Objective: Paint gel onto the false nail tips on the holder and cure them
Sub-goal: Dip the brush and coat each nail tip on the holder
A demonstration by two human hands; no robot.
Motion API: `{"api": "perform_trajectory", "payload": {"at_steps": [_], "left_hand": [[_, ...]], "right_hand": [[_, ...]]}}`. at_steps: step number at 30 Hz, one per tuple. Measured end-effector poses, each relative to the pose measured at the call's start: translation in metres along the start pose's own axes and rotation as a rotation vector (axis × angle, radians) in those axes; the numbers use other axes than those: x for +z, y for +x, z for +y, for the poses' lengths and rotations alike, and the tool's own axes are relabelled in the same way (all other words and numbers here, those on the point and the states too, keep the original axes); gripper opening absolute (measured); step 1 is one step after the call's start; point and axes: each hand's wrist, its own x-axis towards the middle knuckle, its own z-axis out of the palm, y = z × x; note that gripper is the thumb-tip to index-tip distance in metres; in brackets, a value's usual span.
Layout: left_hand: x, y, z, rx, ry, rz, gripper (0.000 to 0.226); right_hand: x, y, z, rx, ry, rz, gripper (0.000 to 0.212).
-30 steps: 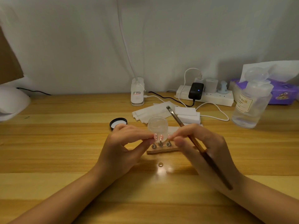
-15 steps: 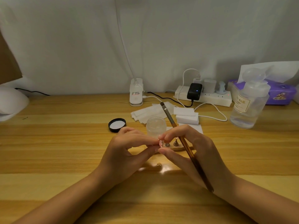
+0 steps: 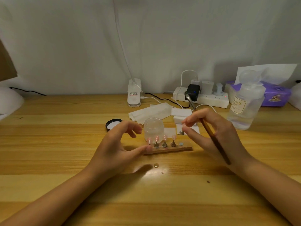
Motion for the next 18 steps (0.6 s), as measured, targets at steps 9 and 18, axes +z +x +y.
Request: {"api": "perform_trajectory", "payload": {"at_steps": [9, 18], "left_hand": [[0.002, 0.001, -0.007, -0.078, -0.019, -0.087, 0.05], [0.003, 0.001, -0.01, -0.132, -0.04, -0.153, 0.05]], "right_hand": [[-0.005, -0.003, 0.013, 0.07, -0.048, -0.174, 0.016], [-0.002, -0.004, 0.015, 0.069, -0.062, -0.224, 0.019]]}}
